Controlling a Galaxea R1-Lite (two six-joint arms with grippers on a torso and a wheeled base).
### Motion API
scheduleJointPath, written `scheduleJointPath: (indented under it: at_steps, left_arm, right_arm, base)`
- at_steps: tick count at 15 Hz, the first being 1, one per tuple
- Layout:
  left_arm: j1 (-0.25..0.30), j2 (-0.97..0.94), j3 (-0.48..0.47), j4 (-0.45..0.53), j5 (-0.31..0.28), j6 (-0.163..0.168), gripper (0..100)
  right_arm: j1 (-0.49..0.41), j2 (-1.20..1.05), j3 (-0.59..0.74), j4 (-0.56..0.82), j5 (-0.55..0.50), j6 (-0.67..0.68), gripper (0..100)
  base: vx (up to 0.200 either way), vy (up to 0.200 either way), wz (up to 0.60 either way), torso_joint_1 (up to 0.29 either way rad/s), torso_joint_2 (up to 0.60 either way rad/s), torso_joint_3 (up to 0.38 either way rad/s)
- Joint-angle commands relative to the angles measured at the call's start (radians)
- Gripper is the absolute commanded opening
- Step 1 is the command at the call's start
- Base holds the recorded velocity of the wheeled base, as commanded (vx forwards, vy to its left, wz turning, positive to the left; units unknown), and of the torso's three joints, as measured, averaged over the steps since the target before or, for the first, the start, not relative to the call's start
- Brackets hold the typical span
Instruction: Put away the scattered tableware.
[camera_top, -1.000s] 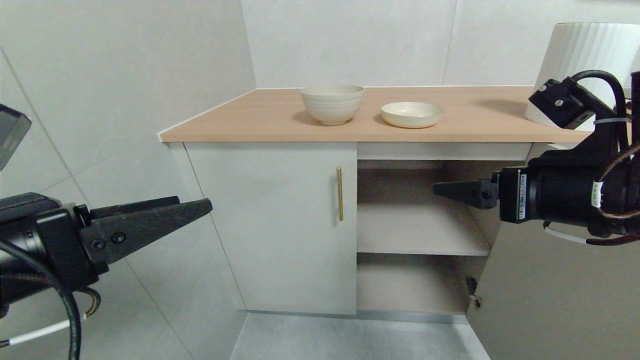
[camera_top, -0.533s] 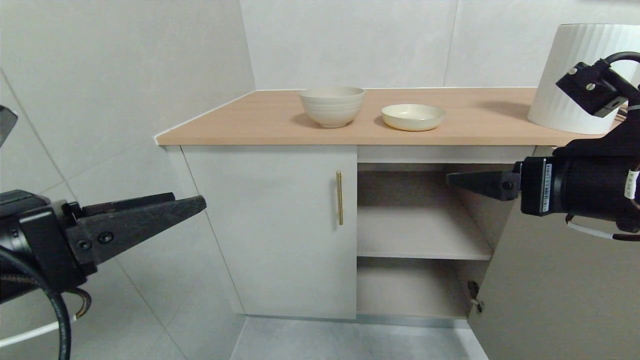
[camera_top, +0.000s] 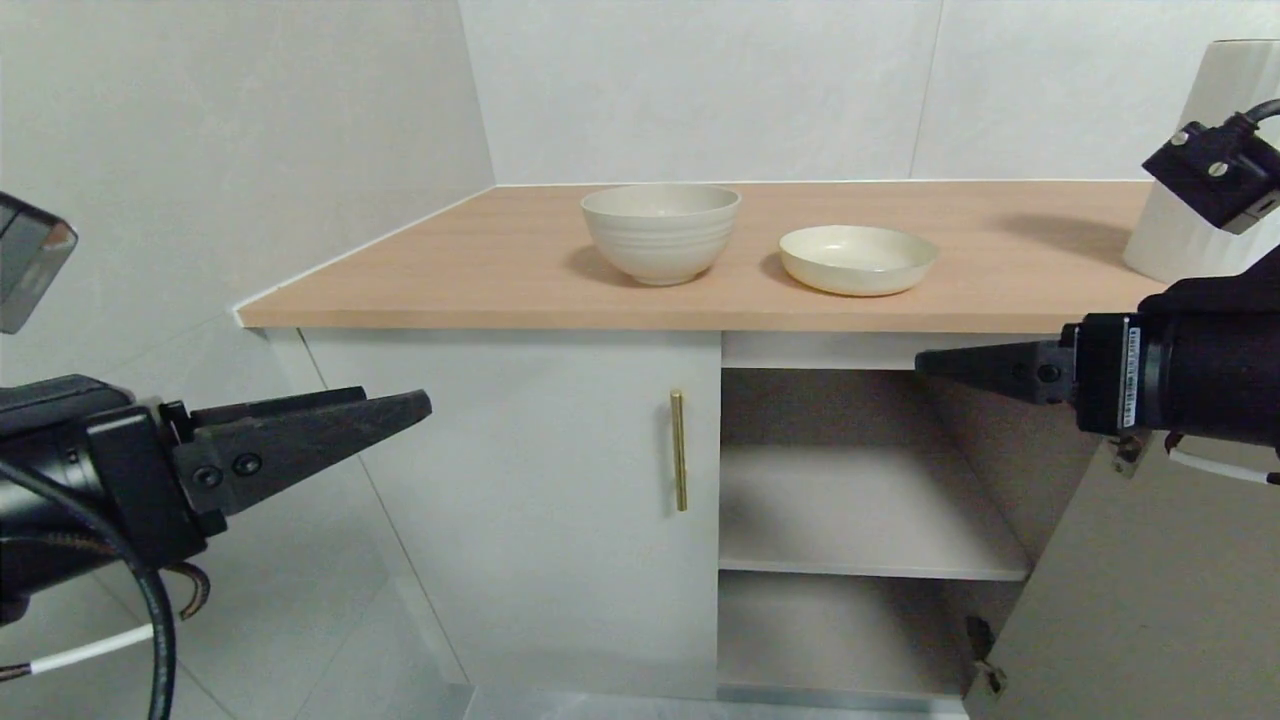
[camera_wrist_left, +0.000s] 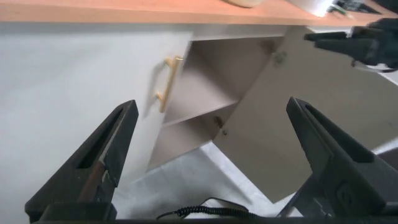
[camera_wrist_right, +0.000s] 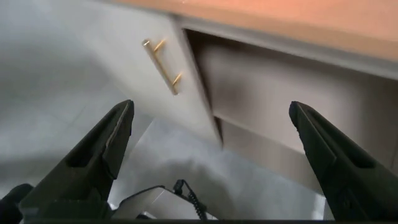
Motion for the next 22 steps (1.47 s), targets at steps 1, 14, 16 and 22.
scheduleJointPath:
  at_steps: [1,14,16,22]
  left_arm:
    - [-0.002,0.003,0.0,-0.003,0.0,0.0,100]
    - [-0.004,0.031,0.0,-0.001,-0.029,-0.003,100]
    - [-0.004,0.041,0.0,-0.003,-0.029,-0.003,100]
    - [-0.004,0.139,-0.049,-0.004,-0.028,-0.011,100]
  right_arm:
    - [0.001,-0.047,0.014,0.003,0.06,-0.002,100]
    - [0.0,-0.048,0.039,0.0,0.088,-0.02,100]
    - [0.0,-0.044,0.039,-0.002,0.086,-0.02,100]
    - [-0.009,0.013,0.028,-0.023,0.088,-0.029,100]
  base:
    - [0.0,0.0,0.0,0.0,0.0,0.0]
    - [0.0,0.0,0.0,0.008,-0.05,-0.041]
    - [0.0,0.0,0.0,0.102,-0.19,-0.298]
    - [0.0,0.0,0.0,0.142,-0.51,-0.308]
